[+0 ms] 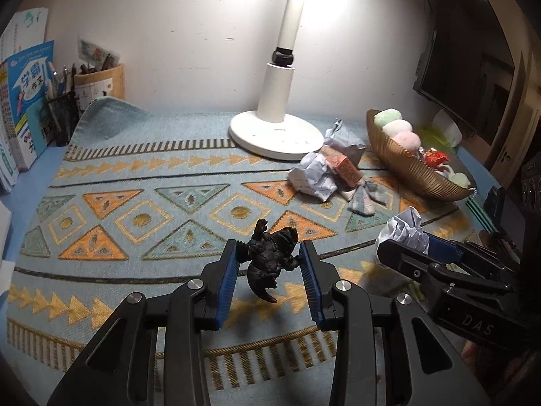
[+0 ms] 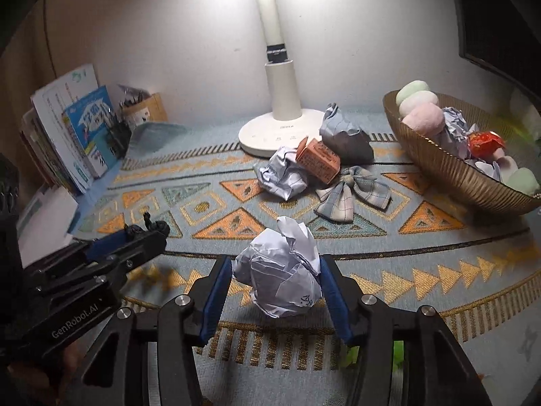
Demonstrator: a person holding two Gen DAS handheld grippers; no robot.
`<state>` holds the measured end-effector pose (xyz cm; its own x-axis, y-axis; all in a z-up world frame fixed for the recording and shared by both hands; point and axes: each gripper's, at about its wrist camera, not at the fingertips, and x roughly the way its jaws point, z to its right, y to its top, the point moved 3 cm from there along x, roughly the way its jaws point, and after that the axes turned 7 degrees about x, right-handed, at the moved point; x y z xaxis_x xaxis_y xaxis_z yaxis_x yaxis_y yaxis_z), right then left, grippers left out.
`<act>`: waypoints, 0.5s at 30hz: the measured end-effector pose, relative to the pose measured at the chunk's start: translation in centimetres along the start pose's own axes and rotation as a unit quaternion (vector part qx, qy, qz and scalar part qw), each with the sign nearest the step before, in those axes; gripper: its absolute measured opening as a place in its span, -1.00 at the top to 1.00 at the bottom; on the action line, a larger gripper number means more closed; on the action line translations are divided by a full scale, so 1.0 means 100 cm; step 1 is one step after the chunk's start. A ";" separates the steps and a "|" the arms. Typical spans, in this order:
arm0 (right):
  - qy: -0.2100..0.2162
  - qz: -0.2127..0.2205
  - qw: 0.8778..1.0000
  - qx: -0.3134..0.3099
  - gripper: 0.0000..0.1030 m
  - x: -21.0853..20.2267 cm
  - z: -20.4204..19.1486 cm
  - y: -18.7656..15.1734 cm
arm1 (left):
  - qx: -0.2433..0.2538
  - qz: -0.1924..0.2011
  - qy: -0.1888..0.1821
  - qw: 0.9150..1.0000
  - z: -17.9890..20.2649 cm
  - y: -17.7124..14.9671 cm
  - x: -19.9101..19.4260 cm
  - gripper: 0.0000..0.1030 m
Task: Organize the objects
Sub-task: 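Grasp black toy figure with left gripper while right grasps paper ball, then carry figure and paper ball over the amber bowl and open both grippers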
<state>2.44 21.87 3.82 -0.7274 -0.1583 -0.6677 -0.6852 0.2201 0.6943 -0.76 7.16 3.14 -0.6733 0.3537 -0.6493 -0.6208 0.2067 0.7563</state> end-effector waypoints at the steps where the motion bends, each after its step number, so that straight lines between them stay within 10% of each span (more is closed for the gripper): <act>1: -0.001 0.008 1.000 0.010 -0.01 -0.007 0.006 0.005 | 0.007 0.005 -0.006 1.000 0.007 0.010 -0.002 0.36; 9: -0.099 0.163 0.980 0.064 -0.01 -0.113 0.079 0.095 | 0.086 0.068 -0.107 0.988 0.106 0.112 0.006 0.36; 15: -0.175 0.194 0.959 0.111 -0.03 -0.129 0.137 0.153 | 0.086 0.068 -0.169 0.980 0.165 0.162 0.060 0.35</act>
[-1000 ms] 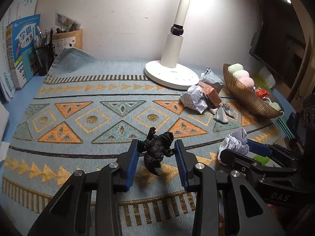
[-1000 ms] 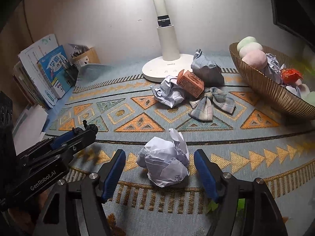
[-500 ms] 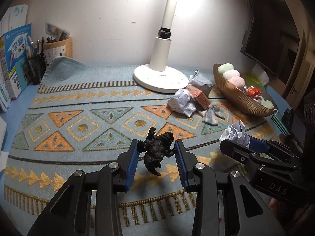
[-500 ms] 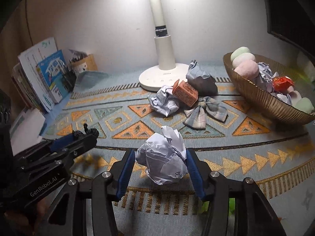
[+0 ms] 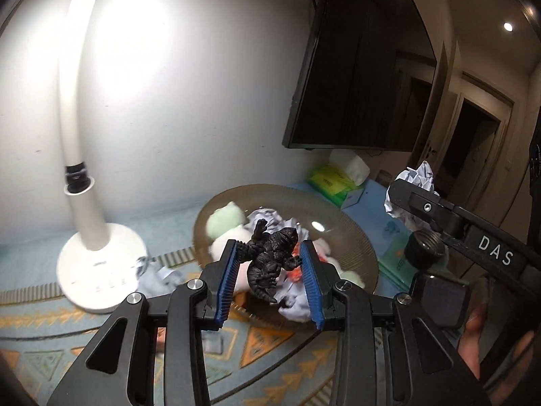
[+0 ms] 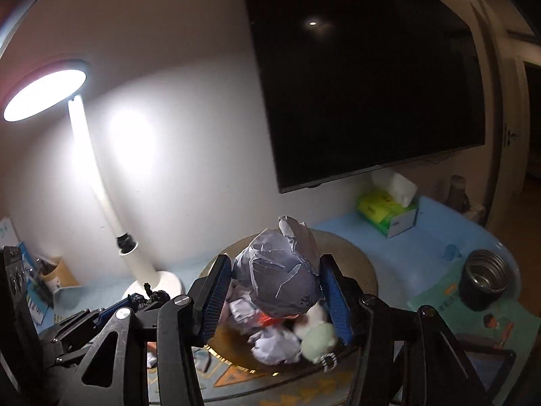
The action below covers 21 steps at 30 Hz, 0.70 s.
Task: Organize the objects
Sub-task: 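Carry figure and paper ball over the amber bowl and open both grippers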
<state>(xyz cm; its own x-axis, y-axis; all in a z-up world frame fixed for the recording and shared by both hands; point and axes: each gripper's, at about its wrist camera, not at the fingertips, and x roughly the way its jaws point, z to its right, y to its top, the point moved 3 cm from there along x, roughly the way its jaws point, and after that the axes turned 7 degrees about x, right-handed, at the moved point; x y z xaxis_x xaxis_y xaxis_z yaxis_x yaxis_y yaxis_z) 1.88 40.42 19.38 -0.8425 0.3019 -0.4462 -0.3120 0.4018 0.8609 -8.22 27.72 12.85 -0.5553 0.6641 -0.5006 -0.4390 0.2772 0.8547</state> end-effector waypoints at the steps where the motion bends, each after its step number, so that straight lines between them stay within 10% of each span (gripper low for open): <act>1: -0.009 -0.001 1.000 0.004 -0.03 0.008 0.004 0.006 | 0.000 0.001 -0.005 1.000 0.002 0.005 0.011 0.35; 2: -0.016 -0.003 1.000 0.008 -0.05 0.016 0.008 0.010 | 0.004 0.002 -0.003 1.000 0.004 0.009 0.021 0.31; 5: -0.032 -0.022 0.999 0.011 -0.49 0.042 0.017 0.018 | -0.002 0.007 0.008 1.000 0.003 0.019 0.037 -0.69; 21: 0.075 -0.064 0.994 -0.041 -0.49 -0.011 -0.042 -0.048 | -0.020 0.036 0.112 0.993 -0.039 -0.029 -0.102 -0.74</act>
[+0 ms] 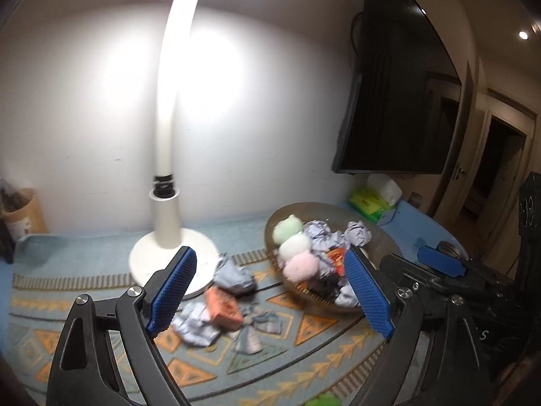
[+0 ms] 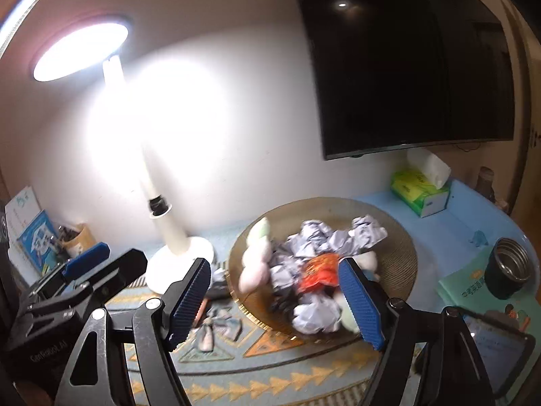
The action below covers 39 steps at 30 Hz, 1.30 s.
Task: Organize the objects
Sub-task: 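Carry figure and paper ball over the amber bowl and open both grippers, then withdraw both grippers and reach toward the paper ball and plaid bow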
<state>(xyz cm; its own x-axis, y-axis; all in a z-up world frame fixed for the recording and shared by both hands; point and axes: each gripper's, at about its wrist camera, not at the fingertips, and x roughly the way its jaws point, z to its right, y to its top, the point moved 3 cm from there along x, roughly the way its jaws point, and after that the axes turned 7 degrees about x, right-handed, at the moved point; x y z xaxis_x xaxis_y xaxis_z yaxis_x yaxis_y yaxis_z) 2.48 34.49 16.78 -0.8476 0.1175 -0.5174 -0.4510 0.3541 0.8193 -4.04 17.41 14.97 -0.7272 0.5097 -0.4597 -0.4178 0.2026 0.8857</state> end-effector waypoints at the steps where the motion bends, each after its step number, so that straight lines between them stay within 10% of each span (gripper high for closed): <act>1: 0.010 -0.010 1.000 -0.006 -0.50 -0.001 -0.009 -0.013 | -0.008 -0.008 0.016 1.000 -0.010 -0.012 -0.008 -0.75; 6: 0.028 -0.039 0.998 -0.036 -0.65 0.012 -0.041 -0.089 | -0.037 -0.051 0.101 0.993 -0.055 -0.091 -0.019 -0.77; 11: 0.032 -0.065 0.995 -0.065 -0.65 0.033 -0.057 -0.136 | -0.106 -0.081 0.109 0.985 -0.090 -0.141 -0.010 -0.76; 39: -0.002 -0.069 0.994 -0.081 -0.70 0.043 -0.057 -0.145 | -0.130 -0.099 0.086 0.983 -0.094 -0.149 -0.004 -0.76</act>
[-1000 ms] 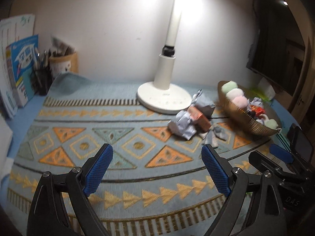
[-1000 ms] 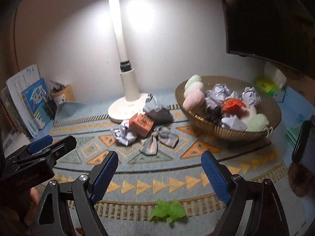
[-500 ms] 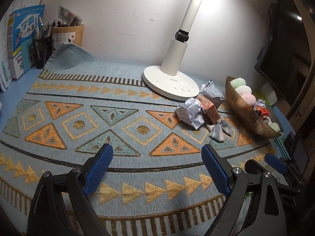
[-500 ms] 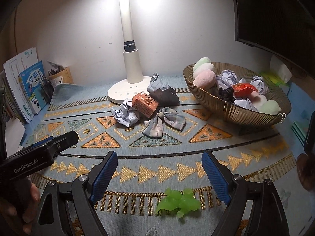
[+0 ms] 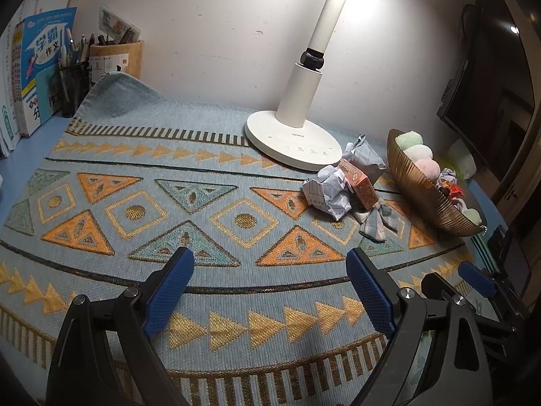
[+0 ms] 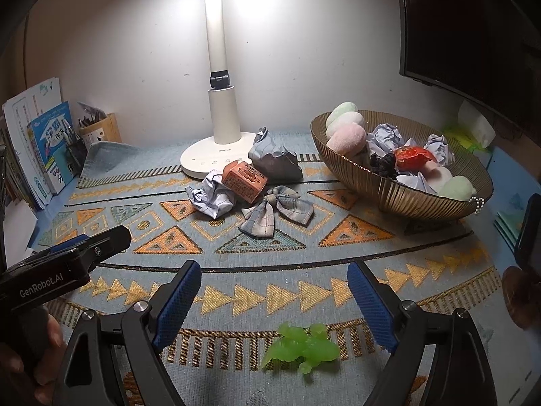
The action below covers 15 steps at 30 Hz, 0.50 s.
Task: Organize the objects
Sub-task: 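Withdraw both grippers and reach toward the paper ball and plaid bow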
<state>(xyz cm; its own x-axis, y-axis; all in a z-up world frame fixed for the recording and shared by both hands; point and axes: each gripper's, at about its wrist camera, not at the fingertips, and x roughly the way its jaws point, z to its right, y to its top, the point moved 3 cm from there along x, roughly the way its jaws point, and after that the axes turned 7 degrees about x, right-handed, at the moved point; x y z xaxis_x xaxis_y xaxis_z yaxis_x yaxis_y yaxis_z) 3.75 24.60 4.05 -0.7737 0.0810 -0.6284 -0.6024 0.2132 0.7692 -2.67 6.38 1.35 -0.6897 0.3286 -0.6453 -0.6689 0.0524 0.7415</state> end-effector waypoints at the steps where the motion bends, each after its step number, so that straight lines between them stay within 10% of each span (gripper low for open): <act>1: 0.000 0.001 1.000 0.001 -0.70 0.000 0.000 0.000 | 0.000 0.000 0.000 1.000 0.000 0.000 0.000 -0.77; 15: -0.026 0.062 0.996 0.060 -0.70 -0.035 0.035 0.002 | 0.050 -0.020 0.019 0.998 0.016 0.005 0.000 -0.76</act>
<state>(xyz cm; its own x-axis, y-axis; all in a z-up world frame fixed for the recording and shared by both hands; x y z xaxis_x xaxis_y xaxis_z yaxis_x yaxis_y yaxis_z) 7.05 27.77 5.98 -0.8276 0.1646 -0.5366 -0.4719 0.3135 0.8240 -2.61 7.89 2.03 -0.6745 0.2878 -0.6798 -0.6661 0.1599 0.7286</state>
